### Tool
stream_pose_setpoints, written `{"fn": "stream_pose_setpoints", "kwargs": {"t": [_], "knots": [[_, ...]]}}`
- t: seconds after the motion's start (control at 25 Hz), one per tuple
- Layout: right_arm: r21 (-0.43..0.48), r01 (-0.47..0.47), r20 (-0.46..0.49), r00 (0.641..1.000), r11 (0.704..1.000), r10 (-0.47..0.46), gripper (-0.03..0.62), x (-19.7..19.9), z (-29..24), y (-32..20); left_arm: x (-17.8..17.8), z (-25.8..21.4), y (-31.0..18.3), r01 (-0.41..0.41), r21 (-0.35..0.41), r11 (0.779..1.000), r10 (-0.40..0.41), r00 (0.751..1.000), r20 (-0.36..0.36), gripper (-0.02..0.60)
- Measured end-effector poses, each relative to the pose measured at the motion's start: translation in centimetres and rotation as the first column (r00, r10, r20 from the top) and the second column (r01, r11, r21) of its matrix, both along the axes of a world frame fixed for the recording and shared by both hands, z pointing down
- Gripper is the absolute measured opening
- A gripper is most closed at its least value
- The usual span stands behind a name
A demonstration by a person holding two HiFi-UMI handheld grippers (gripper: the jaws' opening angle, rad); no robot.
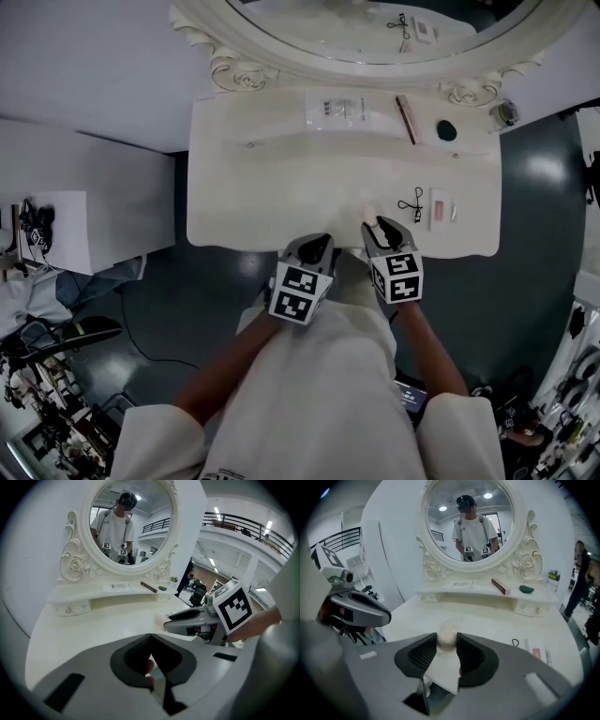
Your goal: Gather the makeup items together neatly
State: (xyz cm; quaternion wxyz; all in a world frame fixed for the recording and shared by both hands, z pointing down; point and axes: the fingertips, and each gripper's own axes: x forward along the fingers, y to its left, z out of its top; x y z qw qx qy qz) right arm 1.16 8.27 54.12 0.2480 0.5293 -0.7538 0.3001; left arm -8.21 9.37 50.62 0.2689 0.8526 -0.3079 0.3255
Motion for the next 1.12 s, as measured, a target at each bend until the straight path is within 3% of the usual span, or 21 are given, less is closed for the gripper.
{"fn": "stream_pose_setpoints", "kwargs": {"t": [1.12], "knots": [[-0.075, -0.128, 0.003, 0.992, 0.989, 0.129, 0.13, 5.5, 4.2, -1.9, 4.5, 3.2, 0.2, -0.021, -0.078, 0.997, 0.024, 0.999, 0.045, 0.002]]}}
